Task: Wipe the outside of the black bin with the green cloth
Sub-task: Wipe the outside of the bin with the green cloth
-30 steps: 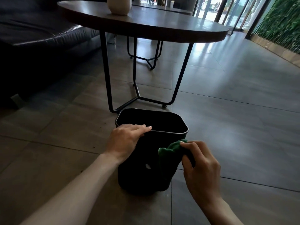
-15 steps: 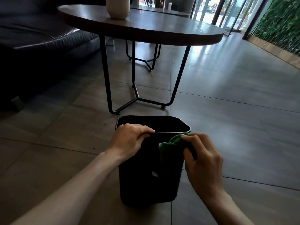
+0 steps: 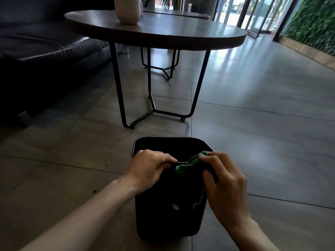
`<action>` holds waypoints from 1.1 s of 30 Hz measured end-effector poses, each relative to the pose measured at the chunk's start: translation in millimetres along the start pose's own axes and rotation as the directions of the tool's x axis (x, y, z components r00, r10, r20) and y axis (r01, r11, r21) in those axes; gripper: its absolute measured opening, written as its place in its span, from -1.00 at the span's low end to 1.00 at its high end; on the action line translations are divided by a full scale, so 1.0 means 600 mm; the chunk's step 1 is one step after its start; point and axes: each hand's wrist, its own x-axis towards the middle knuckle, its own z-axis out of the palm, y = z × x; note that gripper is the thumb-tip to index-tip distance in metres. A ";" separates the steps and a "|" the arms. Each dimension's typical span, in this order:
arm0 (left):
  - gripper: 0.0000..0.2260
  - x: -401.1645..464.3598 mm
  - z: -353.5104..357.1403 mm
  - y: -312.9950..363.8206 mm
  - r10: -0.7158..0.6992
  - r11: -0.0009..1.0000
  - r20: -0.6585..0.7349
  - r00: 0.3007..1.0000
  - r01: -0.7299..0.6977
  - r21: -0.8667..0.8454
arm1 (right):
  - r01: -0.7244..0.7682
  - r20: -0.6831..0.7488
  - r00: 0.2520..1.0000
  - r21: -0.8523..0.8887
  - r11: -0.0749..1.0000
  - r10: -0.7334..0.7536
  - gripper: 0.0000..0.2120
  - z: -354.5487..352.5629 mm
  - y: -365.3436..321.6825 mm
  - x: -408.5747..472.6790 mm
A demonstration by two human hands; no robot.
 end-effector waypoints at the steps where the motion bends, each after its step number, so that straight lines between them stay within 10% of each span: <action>1: -0.79 -0.001 0.000 0.003 0.009 1.000 0.009 1.000 -0.009 -0.003 | 0.000 -0.002 1.000 0.002 1.000 0.000 -0.75 -0.001 0.001 0.000; 15: -0.74 0.001 0.003 -0.029 -0.015 0.994 -0.035 0.999 0.018 0.106 | 0.019 0.011 1.000 -0.007 1.000 -0.019 -0.76 0.027 0.005 0.009; 22: -0.03 -0.025 0.011 -0.068 0.019 0.882 0.195 0.981 -0.108 0.459 | 0.067 -0.042 0.997 -0.040 0.997 -0.069 -0.82 0.063 0.007 0.024; 33: 0.08 -0.020 0.013 -0.081 0.021 0.893 0.226 0.974 -0.120 0.434 | 0.197 0.185 0.966 -0.074 0.978 -0.180 -0.64 0.168 0.019 -0.064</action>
